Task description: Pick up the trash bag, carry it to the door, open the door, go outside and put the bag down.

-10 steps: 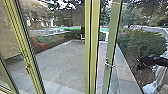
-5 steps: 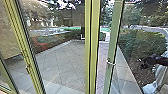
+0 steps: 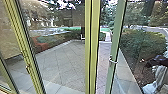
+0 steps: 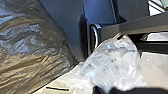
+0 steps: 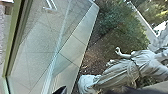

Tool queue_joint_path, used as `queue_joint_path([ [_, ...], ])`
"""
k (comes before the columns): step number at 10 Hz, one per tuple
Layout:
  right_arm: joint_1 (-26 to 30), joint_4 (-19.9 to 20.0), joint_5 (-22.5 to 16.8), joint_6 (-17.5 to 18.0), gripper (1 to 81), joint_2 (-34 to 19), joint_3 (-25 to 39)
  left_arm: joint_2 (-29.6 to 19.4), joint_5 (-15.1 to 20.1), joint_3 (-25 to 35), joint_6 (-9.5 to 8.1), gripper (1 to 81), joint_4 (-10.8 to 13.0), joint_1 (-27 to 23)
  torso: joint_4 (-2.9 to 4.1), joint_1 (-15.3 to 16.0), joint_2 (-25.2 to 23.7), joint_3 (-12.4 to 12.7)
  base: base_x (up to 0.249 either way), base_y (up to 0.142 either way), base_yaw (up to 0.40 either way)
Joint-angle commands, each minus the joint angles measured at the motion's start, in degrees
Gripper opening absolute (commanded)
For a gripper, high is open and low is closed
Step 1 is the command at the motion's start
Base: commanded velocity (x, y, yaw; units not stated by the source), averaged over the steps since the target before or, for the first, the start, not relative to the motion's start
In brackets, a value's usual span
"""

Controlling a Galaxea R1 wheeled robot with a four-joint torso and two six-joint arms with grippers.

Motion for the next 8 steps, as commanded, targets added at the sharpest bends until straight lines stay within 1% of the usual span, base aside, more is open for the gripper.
queue_joint_path([
  [1,10.6,-22.2,3.2,-0.8,81.1,-6.4,-2.6,-0.2,4.5,0.2,0.17,1.0,-1.5,-2.0,0.0,0.0,0.0,0.0,0.0,0.0,0.0],
  [2,9.8,-24.8,6.2,-0.7,81.1,-7.8,-2.4,-0.1,4.5,0.2,0.17,1.0,-1.7,-1.9,0.0,0.0,0.0,0.0,0.0,0.0,0.0],
  [3,8.9,-25.6,6.9,-0.7,81.1,-8.1,-3.2,0.0,4.5,0.2,0.17,1.0,-1.7,-1.9,0.0,0.0,0.0,0.0,0.0,0.0,0.0],
  [4,8.5,-26.1,8.4,-0.8,81.1,-8.2,-5.0,-0.1,4.5,0.2,0.17,1.0,-1.9,-1.7,0.0,0.0,0.0,0.0,0.0,0.0,0.0],
  [5,8.5,-26.0,9.7,-0.9,81.1,-8.2,-6.9,-0.3,4.5,0.2,0.17,1.0,-2.0,-1.4,0.0,0.0,0.0,0.0,0.0,0.0,0.0],
  [6,8.4,-25.9,11.0,-0.9,81.1,-8.3,-10.3,-0.6,4.5,0.2,0.26,1.0,-2.2,-1.1,0.0,0.0,0.0,0.0,0.0,0.0,0.0],
  [7,8.4,-25.4,13.7,-0.9,81.1,-8.3,-14.2,-0.7,4.5,0.2,0.26,1.0,-2.3,-1.0,0.0,0.0,0.0,0.0,0.0,0.0,0.0],
  [8,8.2,-25.0,15.3,-0.8,81.1,-8.0,-17.0,-0.8,4.5,0.2,0.26,1.0,-2.3,-1.0,0.0,0.0,0.0,0.0,0.0,0.0,0.0],
])
